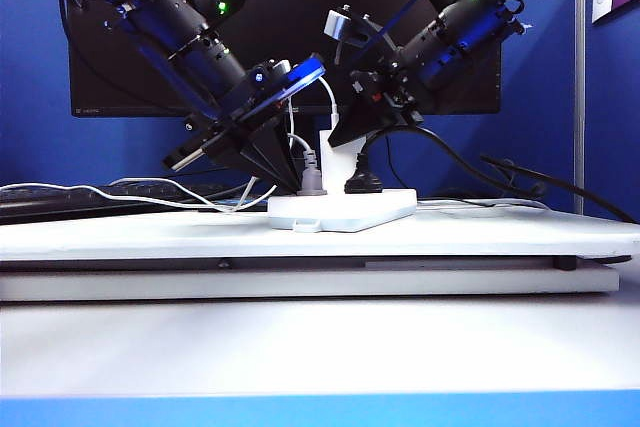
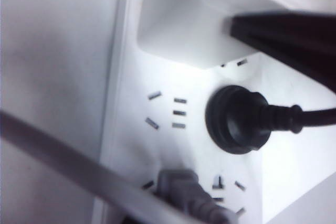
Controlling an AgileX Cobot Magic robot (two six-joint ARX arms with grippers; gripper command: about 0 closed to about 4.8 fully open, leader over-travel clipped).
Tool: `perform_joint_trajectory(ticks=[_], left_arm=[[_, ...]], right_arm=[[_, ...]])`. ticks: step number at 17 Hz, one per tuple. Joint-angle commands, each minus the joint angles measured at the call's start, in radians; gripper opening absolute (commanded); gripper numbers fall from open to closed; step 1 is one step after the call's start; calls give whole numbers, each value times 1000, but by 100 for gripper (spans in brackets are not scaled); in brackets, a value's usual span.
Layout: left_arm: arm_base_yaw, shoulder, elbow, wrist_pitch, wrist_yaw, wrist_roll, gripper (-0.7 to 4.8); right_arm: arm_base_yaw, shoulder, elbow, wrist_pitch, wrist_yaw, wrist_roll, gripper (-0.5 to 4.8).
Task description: Unplug the white charger from the socket, then place it next to the socket.
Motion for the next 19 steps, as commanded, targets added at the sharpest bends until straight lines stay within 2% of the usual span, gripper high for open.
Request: perform_joint_trajectory(ticks=[1, 5, 8, 12, 16, 19], left_arm=[[-1, 5, 2, -23, 0, 16, -5], [-1, 5, 2, -27, 1, 16, -5], [-1, 5, 1, -28, 4, 16, -5], [-1, 16, 2, -31, 4, 16, -5], [-1, 42, 1, -53, 31, 52, -5], [-1, 44, 2, -45, 30, 53, -5]], right_arm=[[6, 6, -5, -30, -2, -11, 84], [6, 6, -4, -8, -8, 27, 84], [6, 6, -3, -4, -61, 49, 84], [6, 5, -2, 24, -42, 45, 84], [5, 5, -2, 87, -130, 166, 84], [11, 3, 2, 95, -105, 146, 84]])
